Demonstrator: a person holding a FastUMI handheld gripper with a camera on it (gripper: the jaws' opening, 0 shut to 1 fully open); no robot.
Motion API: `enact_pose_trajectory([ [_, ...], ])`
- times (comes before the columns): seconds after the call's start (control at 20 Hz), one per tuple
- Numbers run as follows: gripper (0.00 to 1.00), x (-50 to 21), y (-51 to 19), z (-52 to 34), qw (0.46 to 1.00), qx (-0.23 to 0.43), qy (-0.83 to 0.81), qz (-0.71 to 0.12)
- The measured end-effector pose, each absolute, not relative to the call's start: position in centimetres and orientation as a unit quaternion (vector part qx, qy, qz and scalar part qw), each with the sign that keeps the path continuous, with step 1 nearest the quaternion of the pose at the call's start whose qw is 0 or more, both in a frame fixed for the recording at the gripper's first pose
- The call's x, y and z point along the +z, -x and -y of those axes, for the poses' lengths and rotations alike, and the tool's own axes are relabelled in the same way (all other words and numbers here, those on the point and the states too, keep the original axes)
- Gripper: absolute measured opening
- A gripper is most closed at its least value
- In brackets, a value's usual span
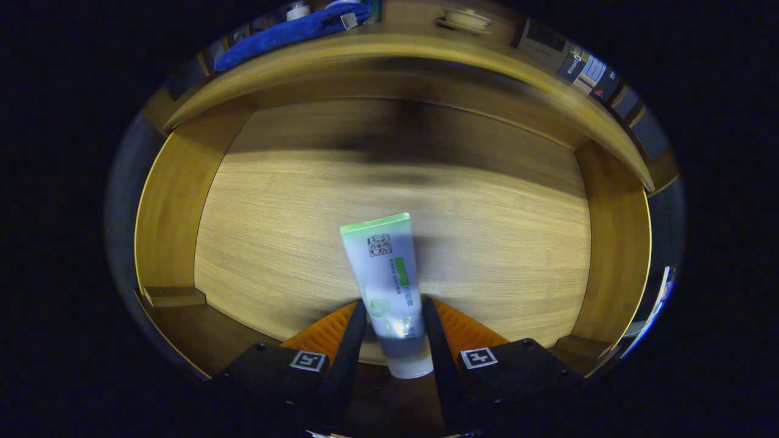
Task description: Pull open the drawer, take out the items inside it, and place them on the countertop above the cabinet.
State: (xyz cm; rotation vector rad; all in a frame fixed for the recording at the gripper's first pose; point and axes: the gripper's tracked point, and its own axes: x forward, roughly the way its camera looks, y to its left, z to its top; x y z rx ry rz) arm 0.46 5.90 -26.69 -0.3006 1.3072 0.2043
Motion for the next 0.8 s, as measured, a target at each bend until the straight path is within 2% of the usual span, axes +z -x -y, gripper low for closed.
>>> enact_pose_trajectory([
  [0.15,0.51,-25.5,-0.7,-6.5,0.79,0.091,0.136,-0.591],
  [0.3,0.45,-24.4,-1.1,-7.1,0.805,0.099,0.105,-0.575],
  [0.8,0.45,-10.9,-3.8,-8.9,0.857,0.115,0.108,-0.49],
])
